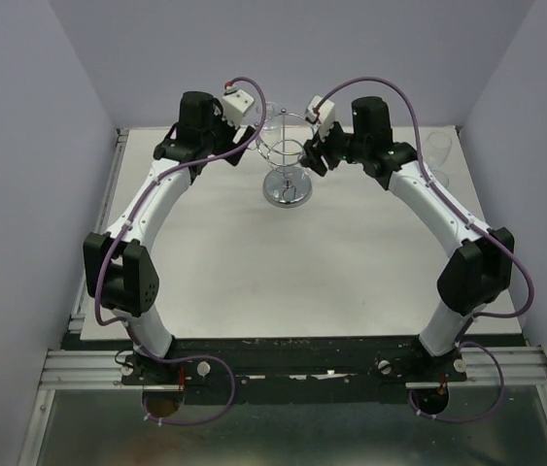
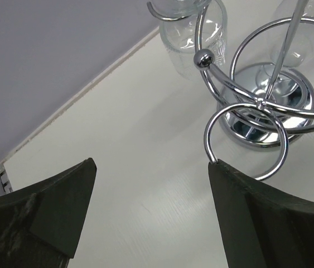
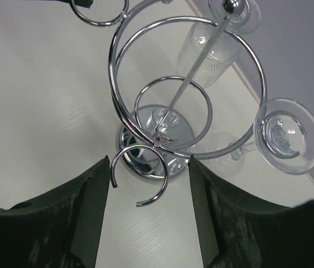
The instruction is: Take the wine glass off the wine glass rack
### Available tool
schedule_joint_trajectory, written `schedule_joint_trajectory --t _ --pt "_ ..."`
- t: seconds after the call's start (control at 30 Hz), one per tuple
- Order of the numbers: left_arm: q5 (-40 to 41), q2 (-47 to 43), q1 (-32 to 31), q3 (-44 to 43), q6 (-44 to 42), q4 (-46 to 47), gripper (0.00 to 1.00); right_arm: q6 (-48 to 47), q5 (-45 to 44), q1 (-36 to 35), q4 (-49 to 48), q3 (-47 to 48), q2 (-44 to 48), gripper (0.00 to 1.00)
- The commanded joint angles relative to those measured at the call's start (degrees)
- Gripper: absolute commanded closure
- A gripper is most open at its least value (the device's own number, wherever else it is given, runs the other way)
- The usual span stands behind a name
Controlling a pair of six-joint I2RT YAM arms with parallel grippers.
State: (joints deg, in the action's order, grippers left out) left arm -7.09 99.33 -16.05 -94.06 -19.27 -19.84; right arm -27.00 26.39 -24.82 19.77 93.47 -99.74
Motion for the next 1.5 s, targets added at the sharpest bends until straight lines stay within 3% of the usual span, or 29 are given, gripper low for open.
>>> schedule_joint_trajectory --t 0.0,0.13,0.23,0.47,0.53,0.67,0.77,0.97,1.1,1.37,1.47 --pt "-1.26 -5.98 2.42 0.89 0.71 -6.16 0.01 3.89 -0.11 -0.58 2.37 4.34 3.85 0.32" --pt "-1.87 -10.46 7.08 5.54 5.98 -9.08 0.01 8.71 3.13 2.48 9.57 11.1 3.42 0.31" --pt "-4.15 -14.94 9.37 12.3 8.19 -5.67 0.01 12.67 6.12 6.17 11.43 12.7 3.94 0.29" --pt "-4.42 -23.03 9.55 28.13 14.51 8.31 0.01 16.28 10.77 16.28 5.91 11.38 2.98 0.24" --pt "-5.29 -24.0 9.72 29.46 14.69 9.46 0.01 16.54 17.77 19.7 1.27 9.73 1.58 0.26" --pt "-6.18 -24.62 10.86 28.59 14.6 8.24 0.01 14.1 27.72 23.67 -11.22 3.04 -0.18 0.28" --pt "-10.47 -23.05 11.83 24.99 11.99 3.33 0.01 4.88 37.04 23.94 -13.52 1.9 -3.69 0.32" --pt "-9.69 -17.95 11.84 16.73 5.04 -6.35 0.01 5.21 39.7 23.94 -27.93 -1.62 -10.02 0.34" --pt "-8.03 -13.3 12.1 11.55 -0.06 -9.77 0.01 0.12 40.23 23.68 -29.17 -0.23 -15.12 0.34" --pt "-8.46 -8.37 12.89 6.7 -5.43 -15.14 0.02 -0.86 42.6 22.27 -26.1 6.19 -22.5 0.34" --pt "-8.38 -7.05 12.89 6.26 -4.73 -14.97 0.02 2.03 42.51 21.74 -29.07 7.07 -24.44 0.35"
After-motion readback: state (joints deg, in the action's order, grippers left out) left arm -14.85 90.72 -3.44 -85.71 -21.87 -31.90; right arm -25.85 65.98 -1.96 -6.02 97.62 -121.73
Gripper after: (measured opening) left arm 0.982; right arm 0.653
